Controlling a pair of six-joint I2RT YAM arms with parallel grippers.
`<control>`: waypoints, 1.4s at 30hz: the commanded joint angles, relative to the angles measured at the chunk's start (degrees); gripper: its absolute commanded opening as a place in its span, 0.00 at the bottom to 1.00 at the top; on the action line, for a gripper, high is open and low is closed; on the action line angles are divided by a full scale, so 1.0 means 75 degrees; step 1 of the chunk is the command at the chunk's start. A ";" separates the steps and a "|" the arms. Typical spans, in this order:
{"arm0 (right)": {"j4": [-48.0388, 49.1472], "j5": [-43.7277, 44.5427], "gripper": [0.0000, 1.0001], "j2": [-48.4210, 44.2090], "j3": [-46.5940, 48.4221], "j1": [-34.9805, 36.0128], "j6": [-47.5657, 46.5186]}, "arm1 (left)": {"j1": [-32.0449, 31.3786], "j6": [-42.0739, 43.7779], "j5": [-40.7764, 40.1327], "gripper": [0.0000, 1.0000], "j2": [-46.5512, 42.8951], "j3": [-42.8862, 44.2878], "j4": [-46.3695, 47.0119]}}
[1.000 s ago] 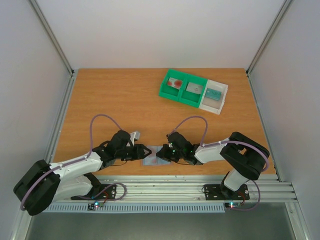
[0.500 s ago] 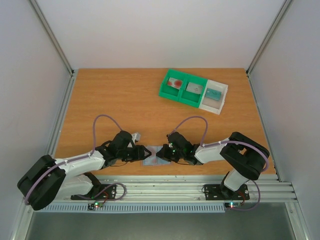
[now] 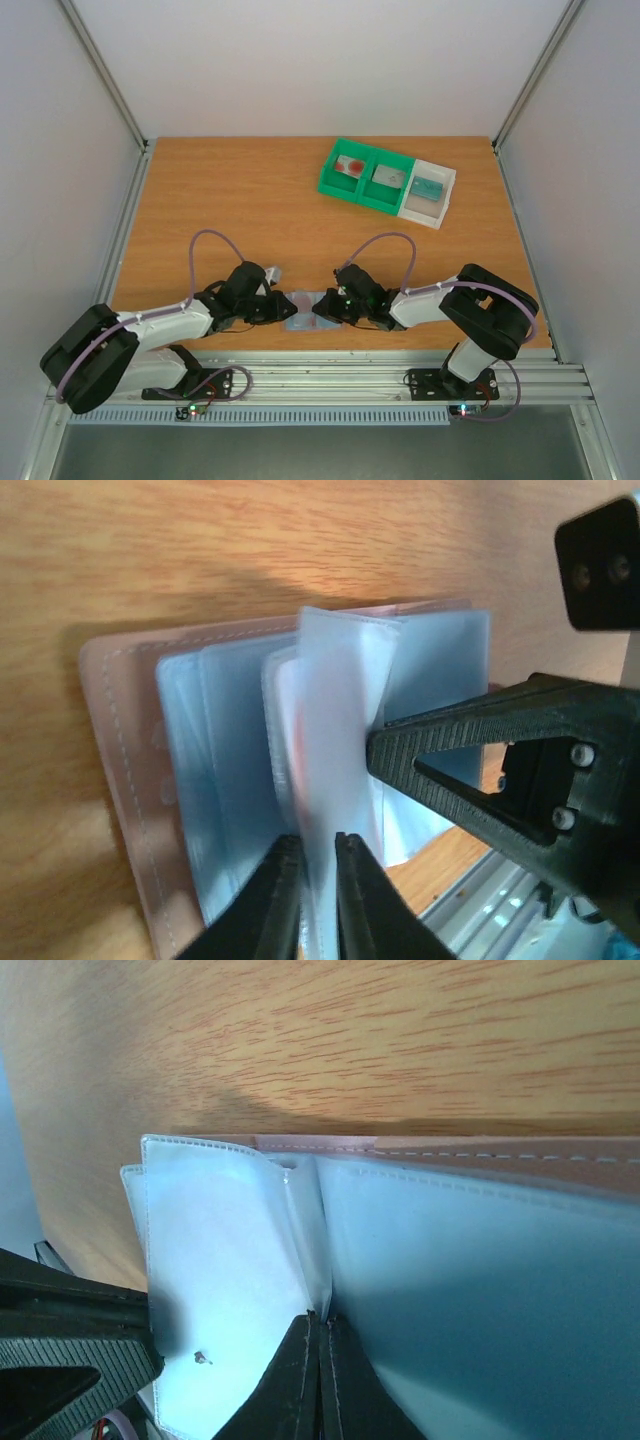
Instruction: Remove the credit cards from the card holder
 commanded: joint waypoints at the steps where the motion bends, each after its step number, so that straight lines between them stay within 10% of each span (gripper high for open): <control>1: -0.0056 -0.0189 0.03 0.0322 -0.0310 0.0076 -0.0067 | -0.0006 -0.0026 0.0355 0.06 -0.0165 0.0170 0.0642; 19: -0.2917 0.0959 0.19 -0.1774 0.0065 0.0070 -0.1031 | -0.0006 0.0339 0.0995 0.01 -0.0282 0.0849 -0.0148; 42: -0.3133 0.1065 0.15 -0.1544 0.0466 0.0369 -0.0935 | 0.0004 0.0928 0.0368 0.35 0.0322 0.1506 -0.1505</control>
